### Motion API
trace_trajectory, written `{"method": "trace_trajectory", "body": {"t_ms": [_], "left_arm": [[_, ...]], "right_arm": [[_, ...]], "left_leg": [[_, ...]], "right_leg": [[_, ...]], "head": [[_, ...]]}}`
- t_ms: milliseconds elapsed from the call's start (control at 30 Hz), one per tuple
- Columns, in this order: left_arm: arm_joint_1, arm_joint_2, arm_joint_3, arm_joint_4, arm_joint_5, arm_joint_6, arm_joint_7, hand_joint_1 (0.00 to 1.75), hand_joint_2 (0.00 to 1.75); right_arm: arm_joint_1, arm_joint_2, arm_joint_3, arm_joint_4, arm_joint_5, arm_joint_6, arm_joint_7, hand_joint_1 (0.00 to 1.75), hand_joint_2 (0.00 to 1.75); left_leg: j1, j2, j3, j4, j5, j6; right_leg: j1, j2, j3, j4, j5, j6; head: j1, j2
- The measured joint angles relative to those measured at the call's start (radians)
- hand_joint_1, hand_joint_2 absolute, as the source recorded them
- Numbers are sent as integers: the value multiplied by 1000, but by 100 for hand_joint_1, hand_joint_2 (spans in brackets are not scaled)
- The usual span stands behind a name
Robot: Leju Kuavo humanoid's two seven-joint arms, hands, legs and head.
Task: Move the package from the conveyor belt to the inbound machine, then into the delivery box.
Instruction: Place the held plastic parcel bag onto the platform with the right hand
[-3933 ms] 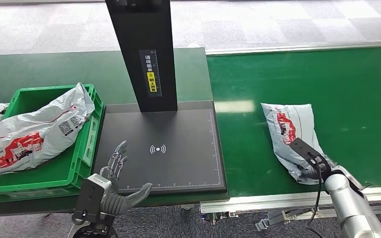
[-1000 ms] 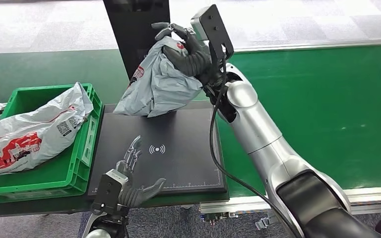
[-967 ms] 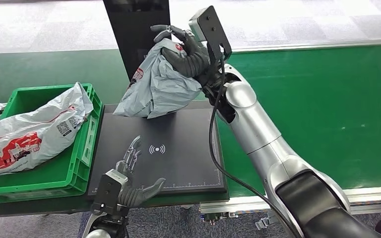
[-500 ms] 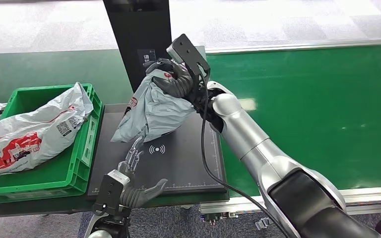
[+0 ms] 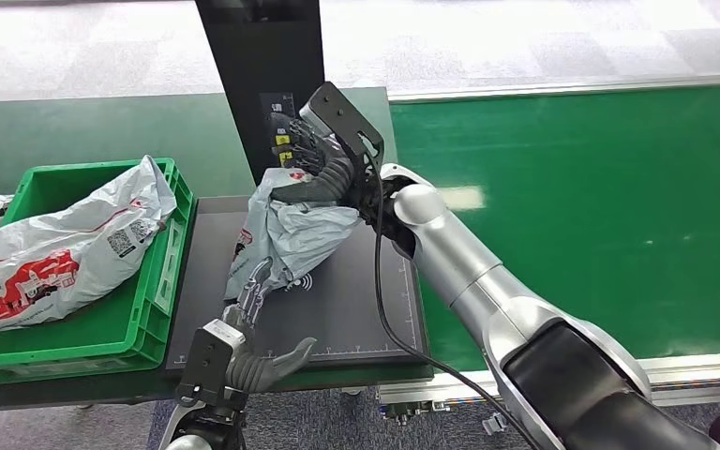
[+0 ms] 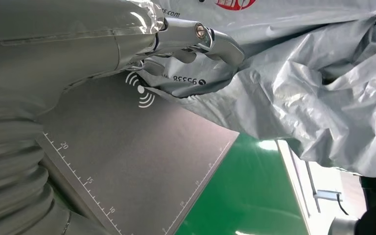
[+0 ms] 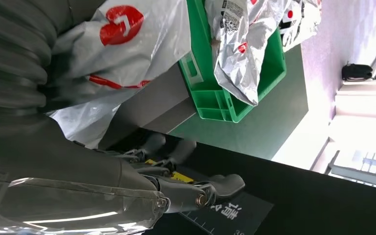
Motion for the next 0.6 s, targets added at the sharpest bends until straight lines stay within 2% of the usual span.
{"method": "trace_trajectory", "body": {"t_ms": [167, 333, 433, 600], "left_arm": [[5, 1, 0, 0, 0, 3, 0, 0, 175], [16, 5, 1, 0, 0, 9, 0, 0, 175], [24, 8, 2, -1, 0, 16, 0, 0, 175], [40, 19, 3, -3, 1, 38, -4, 0, 175]], "right_arm": [[7, -40, 0, -58, -51, 32, -25, 0, 175], [66, -118, -16, -186, -106, 58, -67, 0, 175], [132, -165, -31, -283, -114, 51, -99, 0, 175], [311, -237, -77, -486, -96, 26, -158, 0, 175]], "left_leg": [[0, 0, 0, 0, 0, 0], [0, 0, 0, 0, 0, 0], [0, 0, 0, 0, 0, 0], [0, -1, 0, 0, -1, 0]], "right_leg": [[0, 0, 0, 0, 0, 0], [0, 0, 0, -1, 0, 0], [0, 0, 0, -1, 0, 0], [0, 0, 0, -1, 0, 0]], "head": [[0, 0], [0, 0], [0, 0], [0, 0]]}}
